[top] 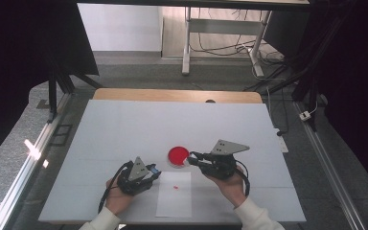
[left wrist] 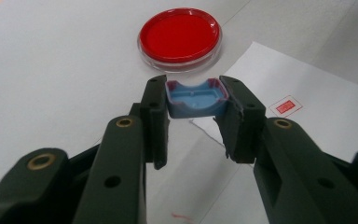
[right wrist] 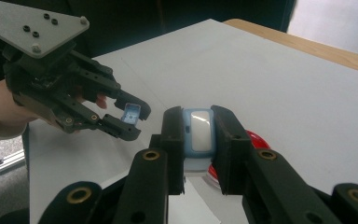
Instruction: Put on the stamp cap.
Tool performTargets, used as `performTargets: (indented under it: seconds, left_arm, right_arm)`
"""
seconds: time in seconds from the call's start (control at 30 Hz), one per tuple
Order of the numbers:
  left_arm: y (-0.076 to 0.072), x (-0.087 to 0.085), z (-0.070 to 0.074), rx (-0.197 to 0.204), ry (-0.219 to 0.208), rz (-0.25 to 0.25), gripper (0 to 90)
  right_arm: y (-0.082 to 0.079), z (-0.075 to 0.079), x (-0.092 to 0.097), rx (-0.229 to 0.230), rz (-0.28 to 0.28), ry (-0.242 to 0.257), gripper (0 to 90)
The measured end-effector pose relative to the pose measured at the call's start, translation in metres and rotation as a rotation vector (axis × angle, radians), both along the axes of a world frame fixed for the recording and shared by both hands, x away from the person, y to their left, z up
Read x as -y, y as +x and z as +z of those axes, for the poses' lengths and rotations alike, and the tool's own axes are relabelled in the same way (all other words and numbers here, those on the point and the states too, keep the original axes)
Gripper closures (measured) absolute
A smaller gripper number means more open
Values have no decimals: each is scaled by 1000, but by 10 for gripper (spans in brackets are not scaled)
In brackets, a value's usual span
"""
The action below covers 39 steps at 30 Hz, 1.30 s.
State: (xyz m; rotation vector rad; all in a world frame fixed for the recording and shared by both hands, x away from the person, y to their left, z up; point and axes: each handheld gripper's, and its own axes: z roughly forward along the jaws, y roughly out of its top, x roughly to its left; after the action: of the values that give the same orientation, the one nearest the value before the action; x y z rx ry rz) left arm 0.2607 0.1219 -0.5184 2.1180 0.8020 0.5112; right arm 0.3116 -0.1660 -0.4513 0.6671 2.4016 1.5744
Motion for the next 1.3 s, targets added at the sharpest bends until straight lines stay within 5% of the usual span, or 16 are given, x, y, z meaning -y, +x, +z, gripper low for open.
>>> performTargets:
  seconds: [1.3]
  left_arm:
    - [11, 41, -3, 5, 13, -69, 642]
  right_arm:
    - [-1, -1, -2, -2, -3, 7, 750]
